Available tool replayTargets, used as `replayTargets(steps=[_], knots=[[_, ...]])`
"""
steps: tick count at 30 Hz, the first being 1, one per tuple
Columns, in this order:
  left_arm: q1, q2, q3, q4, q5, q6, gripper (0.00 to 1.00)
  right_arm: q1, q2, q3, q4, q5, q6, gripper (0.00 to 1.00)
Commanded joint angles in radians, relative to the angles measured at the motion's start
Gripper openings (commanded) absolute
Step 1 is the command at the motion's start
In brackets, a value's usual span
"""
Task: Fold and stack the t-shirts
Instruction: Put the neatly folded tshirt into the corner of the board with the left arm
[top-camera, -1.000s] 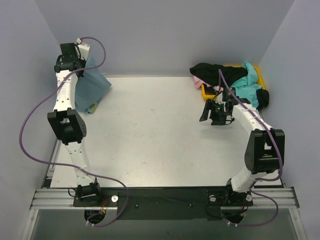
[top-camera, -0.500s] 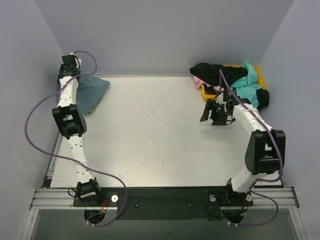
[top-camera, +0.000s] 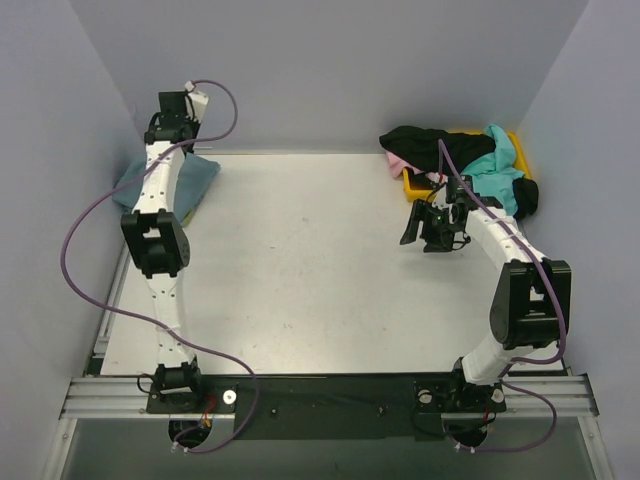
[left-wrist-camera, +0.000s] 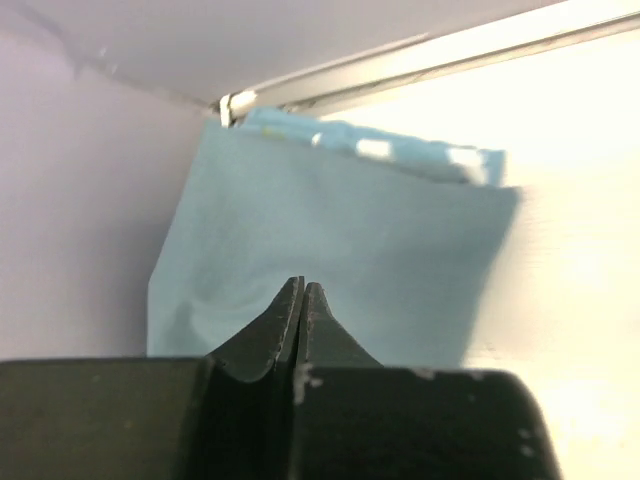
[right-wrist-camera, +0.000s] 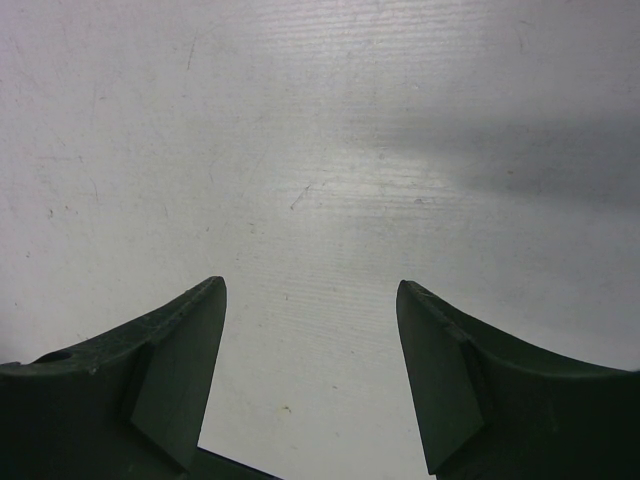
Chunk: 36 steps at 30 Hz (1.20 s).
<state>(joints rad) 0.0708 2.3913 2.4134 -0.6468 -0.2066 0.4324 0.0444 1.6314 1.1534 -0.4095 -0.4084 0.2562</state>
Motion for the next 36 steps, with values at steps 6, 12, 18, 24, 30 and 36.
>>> replayTargets(steps=[6, 12, 18, 24, 30, 36], knots=[[0.061, 0.146, 0.149, 0.082, -0.158, -0.095, 0.00, -0.005, -0.025, 0.005, -0.044, -0.020, 0.005, 0.64], [0.072, 0.256, 0.205, 0.138, -0.128, -0.038, 0.00, 0.002, -0.002, 0.100, -0.144, 0.008, 0.005, 0.64], [0.053, 0.261, 0.222, 0.204, -0.143, 0.032, 0.00, 0.006, 0.007, 0.245, -0.242, 0.059, 0.002, 0.64], [0.038, 0.342, 0.159, 0.237, -0.282, 0.381, 0.00, 0.012, 0.044, 0.341, -0.261, 0.069, -0.005, 0.64], [0.044, 0.482, 0.265, 0.351, -0.385, 0.653, 0.00, 0.034, 0.107, 0.448, -0.304, 0.083, -0.021, 0.64], [0.043, 0.425, 0.134, 0.484, -0.393, 0.672, 0.00, 0.046, 0.128, 0.445, -0.308, 0.083, -0.034, 0.64]])
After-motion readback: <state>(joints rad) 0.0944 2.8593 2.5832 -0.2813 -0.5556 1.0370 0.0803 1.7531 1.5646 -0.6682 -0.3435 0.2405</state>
